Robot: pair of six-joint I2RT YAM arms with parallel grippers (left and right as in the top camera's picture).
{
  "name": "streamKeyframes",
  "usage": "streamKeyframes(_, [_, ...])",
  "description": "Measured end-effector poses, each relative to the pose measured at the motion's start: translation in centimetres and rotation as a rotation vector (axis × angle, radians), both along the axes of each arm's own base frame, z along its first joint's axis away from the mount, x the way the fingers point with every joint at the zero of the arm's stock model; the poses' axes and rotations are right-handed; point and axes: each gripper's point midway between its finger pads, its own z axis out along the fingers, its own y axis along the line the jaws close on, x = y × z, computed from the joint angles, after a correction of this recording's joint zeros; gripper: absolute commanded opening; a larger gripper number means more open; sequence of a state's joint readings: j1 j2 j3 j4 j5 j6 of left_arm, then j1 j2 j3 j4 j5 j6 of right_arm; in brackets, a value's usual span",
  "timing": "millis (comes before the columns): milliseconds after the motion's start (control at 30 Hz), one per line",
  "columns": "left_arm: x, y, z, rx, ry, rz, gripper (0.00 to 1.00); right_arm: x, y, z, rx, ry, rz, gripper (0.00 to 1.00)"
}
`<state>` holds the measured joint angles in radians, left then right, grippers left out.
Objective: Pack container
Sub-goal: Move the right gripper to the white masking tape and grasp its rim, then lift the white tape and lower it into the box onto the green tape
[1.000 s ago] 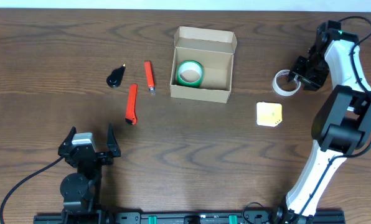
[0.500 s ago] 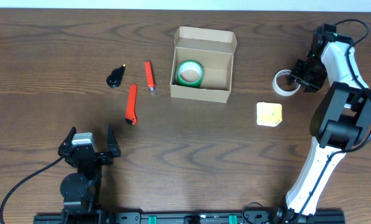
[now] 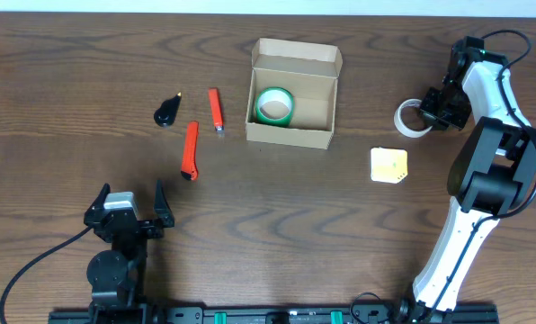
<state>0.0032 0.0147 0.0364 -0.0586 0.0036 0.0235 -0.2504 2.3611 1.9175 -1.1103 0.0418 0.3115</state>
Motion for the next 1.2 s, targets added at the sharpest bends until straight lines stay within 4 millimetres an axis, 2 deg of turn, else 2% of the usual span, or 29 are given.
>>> streamKeyframes(200, [0.0, 0.0, 0.0, 0.000, 0.000, 0.000, 0.96, -0.5, 0.6, 0.1, 0.032, 0.021, 0.001, 0.01])
streamKeyframes(333, [0.0, 0.0, 0.0, 0.000, 0.000, 0.000, 0.96, 0.1, 1.4, 1.2, 0.080, -0.005, 0.015, 0.01])
streamKeyframes(467, [0.0, 0.0, 0.0, 0.000, 0.000, 0.000, 0.96, 1.5, 2.2, 5.7, 0.093, -0.101, 0.056, 0.01])
streamKeyframes(500, [0.0, 0.0, 0.0, 0.000, 0.000, 0.000, 0.96, 2.1, 2.6, 8.3, 0.083, -0.153, 0.084, 0.01])
streamKeyframes(533, [0.0, 0.0, 0.0, 0.000, 0.000, 0.000, 0.96, 2.3, 2.9, 9.3, 0.079, -0.175, 0.098, 0.01])
streamKeyframes(567, [0.0, 0.0, 0.0, 0.000, 0.000, 0.000, 0.96, 2.7, 3.6, 11.5, 0.066, -0.225, 0.135, 0.01])
streamKeyframes(633, [0.0, 0.0, 0.0, 0.000, 0.000, 0.000, 0.96, 3.2, 5.5, 16.1, 0.040, -0.327, 0.219, 0.01])
streamKeyframes(700, [0.0, 0.0, 0.0, 0.000, 0.000, 0.000, 0.96, 3.3, 8.7, 21.1, 0.013, -0.445, 0.341, 0.01])
streamKeyframes(800, [0.0, 0.0, 0.0, 0.000, 0.000, 0.000, 0.96, 2.8, 13.7, 26.0, -0.004, -0.565, 0.513, 0.01])
streamKeyframes(833, [0.0, 0.0, 0.0, 0.000, 0.000, 0.000, 0.96, 2.3, 16.0, 27.4, -0.006, -0.602, 0.594, 0.01])
streamKeyframes(900, [0.0, 0.0, 0.0, 0.000, 0.000, 0.000, 0.96, 1.7, 19.2, 28.5, -0.005, -0.630, 0.698, 0.01])
streamKeyframes(967, [0.0, 0.0, 0.0, 0.000, 0.000, 0.000, 0.96, 1.3, 22.2, 28.6, -0.004, -0.636, 0.799, 0.01])
streamKeyframes(1067, [0.0, 0.0, 0.0, 0.000, 0.000, 0.000, 0.96, 1.1, 25.7, 27.4, -0.015, -0.617, 0.923, 0.01])
streamKeyframes(1200, [0.0, 0.0, 0.0, 0.000, 0.000, 0.000, 0.96, 1.8, 29.6, 25.1, -0.049, -0.601, 1.047, 0.01])
